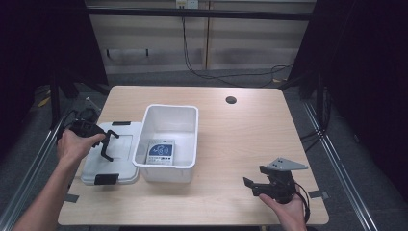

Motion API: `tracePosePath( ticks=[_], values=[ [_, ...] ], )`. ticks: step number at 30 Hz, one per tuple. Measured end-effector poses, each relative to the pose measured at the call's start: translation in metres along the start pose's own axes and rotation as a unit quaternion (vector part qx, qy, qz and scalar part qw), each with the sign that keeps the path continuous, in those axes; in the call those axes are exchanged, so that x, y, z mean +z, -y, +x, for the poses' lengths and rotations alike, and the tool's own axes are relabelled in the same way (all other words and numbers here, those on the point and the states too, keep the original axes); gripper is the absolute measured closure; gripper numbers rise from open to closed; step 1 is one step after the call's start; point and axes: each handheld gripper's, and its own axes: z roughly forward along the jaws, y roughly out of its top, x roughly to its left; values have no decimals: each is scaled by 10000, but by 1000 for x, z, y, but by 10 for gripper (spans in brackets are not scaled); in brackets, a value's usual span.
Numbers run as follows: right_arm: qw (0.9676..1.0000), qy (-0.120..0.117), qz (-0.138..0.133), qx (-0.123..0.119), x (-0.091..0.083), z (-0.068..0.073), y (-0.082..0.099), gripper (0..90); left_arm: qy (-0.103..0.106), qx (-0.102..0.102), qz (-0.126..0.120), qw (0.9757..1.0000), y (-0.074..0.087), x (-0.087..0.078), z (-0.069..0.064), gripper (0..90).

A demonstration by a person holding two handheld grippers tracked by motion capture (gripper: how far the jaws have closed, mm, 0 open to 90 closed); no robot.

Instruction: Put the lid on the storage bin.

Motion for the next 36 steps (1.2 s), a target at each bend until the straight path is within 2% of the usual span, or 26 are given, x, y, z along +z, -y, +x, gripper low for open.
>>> tracePosePath(
  ticks=[4, 6, 11, 16, 21, 22, 28, 33, 36],
  values=[
    [10000, -13, 8, -28, 0, 0, 0, 246, -32, -85, 49, 9999, -2, 6, -2, 643],
    [10000, -11, 18, -45, -1, 1, 0, 246, -73, -60, 94, 9999, -4, 8, -3, 668],
    [10000, -40, 75, -26, 0, 0, 1, 247, -134, -245, 168, 9995, -9, 15, -10, 716],
    [9999, -72, 75, -35, 0, 0, 1, 247, -283, -234, 304, 9989, -14, 17, -17, 760],
    [9999, -76, 74, -65, -1, 1, 1, 247, -351, -276, 469, 9979, -14, 20, -21, 798],
    [9999, -73, 74, -63, -1, 1, 1, 247, -365, -234, 533, 9976, -14, 21, -21, 804],
    [9999, -86, 109, -76, 1, 0, 1, 246, -339, -363, 709, 9962, -17, 20, -21, 815],
    [9998, -81, 129, -109, 1, 2, 1, 246, -281, -259, 821, 9959, -19, 20, -25, 830],
    [9999, -74, 110, -77, 1, 1, 1, 246, -305, -329, 847, 9954, -20, 19, -24, 843]
  ],
)
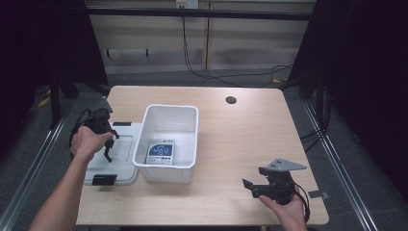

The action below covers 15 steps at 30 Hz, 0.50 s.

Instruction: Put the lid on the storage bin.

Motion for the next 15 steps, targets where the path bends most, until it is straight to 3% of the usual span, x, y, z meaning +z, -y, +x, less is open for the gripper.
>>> tracePosePath(
  ticks=[7, 15],
  values=[
    [10000, -19, 48, -13, 1, 0, 0, 246, 24, 31, 81, 10000, 1, -3, 2, 848],
    [9999, -20, 101, -23, 2, 0, -1, 247, 87, -115, -133, 9998, 6, -18, 2, 848]
  ],
)
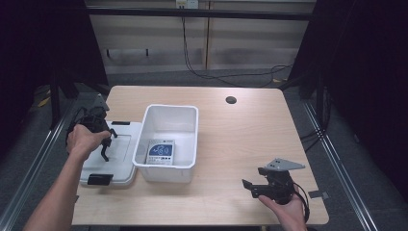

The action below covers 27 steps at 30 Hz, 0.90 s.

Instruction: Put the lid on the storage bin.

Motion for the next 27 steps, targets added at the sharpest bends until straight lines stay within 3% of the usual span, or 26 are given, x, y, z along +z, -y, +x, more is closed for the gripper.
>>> tracePosePath(
  ticks=[5, 7, 22, 27],
  values=[
    [10000, -11, -11, -40, -1, 1, 0, 247, 44, 12, -36, 10000, 4, -13, 3, 849],
    [10000, -8, -17, -27, -1, 1, -1, 248, 39, 3, -194, 9998, 7, -18, 6, 849],
    [10000, -25, -22, -49, 0, 2, -3, 247, 62, 128, -114, 9998, 16, -49, 23, 849],
    [10000, -37, 4, -53, 1, 2, -3, 246, 36, 67, -149, 9999, 16, -58, 26, 850]
  ],
)
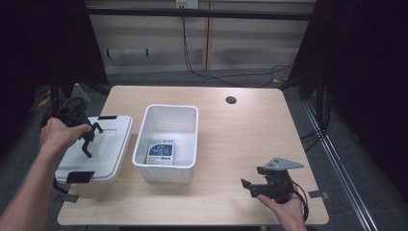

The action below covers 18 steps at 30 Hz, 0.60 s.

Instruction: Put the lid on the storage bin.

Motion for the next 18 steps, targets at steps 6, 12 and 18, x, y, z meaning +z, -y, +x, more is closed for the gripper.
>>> tracePosePath(
  ticks=[6, 12, 18],
  values=[
    [10000, -3, -8, 13, 0, 0, 0, 246, 18, 48, -62, 10000, 1, -10, -2, 850],
    [10000, -6, -6, 17, 0, 0, 0, 246, 104, 94, -89, 9999, 0, -19, -7, 850],
    [10000, -14, 0, 6, 0, 0, 0, 246, 142, 184, -125, 9997, 0, -26, -10, 849]
  ],
)
